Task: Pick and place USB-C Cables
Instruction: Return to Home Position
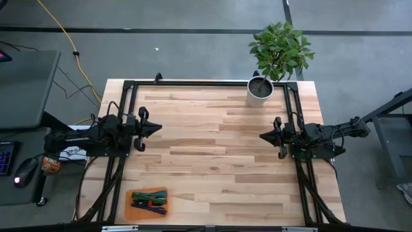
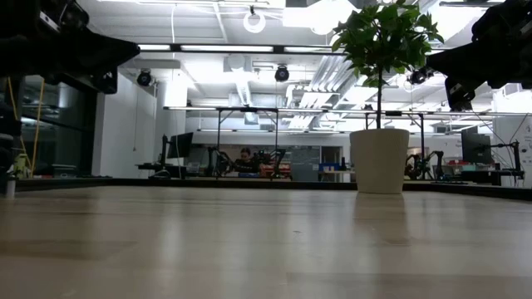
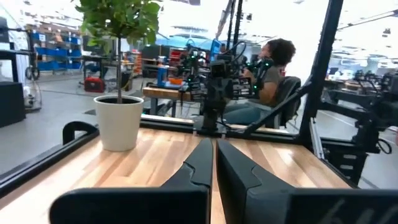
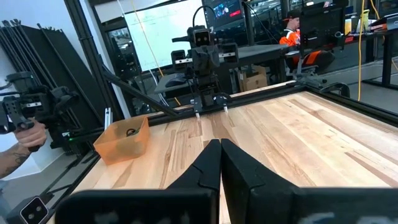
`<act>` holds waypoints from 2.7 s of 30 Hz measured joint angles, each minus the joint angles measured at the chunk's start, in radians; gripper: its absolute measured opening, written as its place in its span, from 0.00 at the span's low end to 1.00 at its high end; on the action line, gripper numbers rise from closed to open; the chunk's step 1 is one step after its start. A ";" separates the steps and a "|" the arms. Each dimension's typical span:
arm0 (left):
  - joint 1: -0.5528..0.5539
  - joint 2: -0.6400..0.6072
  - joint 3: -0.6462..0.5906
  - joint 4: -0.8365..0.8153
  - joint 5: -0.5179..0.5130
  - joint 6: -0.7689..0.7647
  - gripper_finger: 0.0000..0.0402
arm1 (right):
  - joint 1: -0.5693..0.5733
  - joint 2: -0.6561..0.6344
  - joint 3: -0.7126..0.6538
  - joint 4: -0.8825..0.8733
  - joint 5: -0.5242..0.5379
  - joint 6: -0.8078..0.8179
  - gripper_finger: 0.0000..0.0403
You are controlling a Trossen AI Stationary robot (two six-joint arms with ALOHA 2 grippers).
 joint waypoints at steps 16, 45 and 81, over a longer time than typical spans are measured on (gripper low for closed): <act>-0.032 0.001 0.001 -0.041 0.071 -0.021 0.00 | 0.000 0.000 0.000 0.000 -0.003 -0.007 0.00; -0.071 0.009 0.002 -0.117 0.118 -0.122 0.00 | 0.000 0.000 0.000 0.000 -0.008 -0.030 0.00; -0.202 0.009 0.002 -0.113 0.114 -0.122 0.00 | 0.000 0.000 0.000 0.000 -0.008 -0.030 0.00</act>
